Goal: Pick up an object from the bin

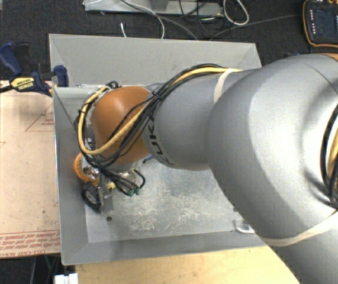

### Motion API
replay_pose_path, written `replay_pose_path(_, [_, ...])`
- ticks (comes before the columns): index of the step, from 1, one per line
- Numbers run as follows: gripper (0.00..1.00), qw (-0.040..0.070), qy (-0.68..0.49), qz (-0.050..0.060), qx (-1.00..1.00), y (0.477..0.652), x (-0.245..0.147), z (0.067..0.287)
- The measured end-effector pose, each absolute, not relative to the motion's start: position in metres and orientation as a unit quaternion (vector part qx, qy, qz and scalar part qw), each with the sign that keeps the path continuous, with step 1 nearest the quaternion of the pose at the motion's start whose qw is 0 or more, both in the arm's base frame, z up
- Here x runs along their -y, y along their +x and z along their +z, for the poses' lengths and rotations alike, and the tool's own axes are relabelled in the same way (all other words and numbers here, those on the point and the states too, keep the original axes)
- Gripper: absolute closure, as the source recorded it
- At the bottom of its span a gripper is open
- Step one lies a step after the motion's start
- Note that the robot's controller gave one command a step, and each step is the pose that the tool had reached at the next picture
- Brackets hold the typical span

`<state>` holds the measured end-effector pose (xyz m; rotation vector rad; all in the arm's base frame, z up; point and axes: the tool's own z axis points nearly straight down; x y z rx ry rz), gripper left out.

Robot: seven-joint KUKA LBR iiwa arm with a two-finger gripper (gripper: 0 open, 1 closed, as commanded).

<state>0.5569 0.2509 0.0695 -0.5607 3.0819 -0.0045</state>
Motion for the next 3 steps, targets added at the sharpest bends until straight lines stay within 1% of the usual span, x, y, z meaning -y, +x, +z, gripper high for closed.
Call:
replay_pose_path(1, [1.00,0.000,-0.179,-0.002,-0.984,0.554,-0.250,0.089])
replay_pose_path(2, [1.00,0.001,-0.179,-0.002,-0.984,0.555,-0.251,0.144])
replay_pose_path(3, [1.00,0.003,-0.179,-0.001,-0.984,0.555,-0.252,0.190])
